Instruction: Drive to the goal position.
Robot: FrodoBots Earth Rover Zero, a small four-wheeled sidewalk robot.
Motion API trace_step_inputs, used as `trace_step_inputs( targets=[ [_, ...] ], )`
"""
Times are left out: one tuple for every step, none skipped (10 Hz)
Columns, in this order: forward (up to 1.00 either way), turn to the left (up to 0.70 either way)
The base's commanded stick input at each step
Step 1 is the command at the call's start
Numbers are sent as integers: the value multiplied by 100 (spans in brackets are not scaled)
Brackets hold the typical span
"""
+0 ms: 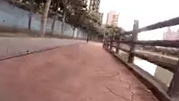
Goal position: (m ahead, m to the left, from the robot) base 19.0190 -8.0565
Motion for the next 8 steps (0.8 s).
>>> trace_step_inputs(
  targets=[
    [100, 0],
    [100, 0],
    [100, 0],
    [100, 0],
    [100, 0],
    [100, 0],
    [100, 0],
    [100, 0]
  ],
)
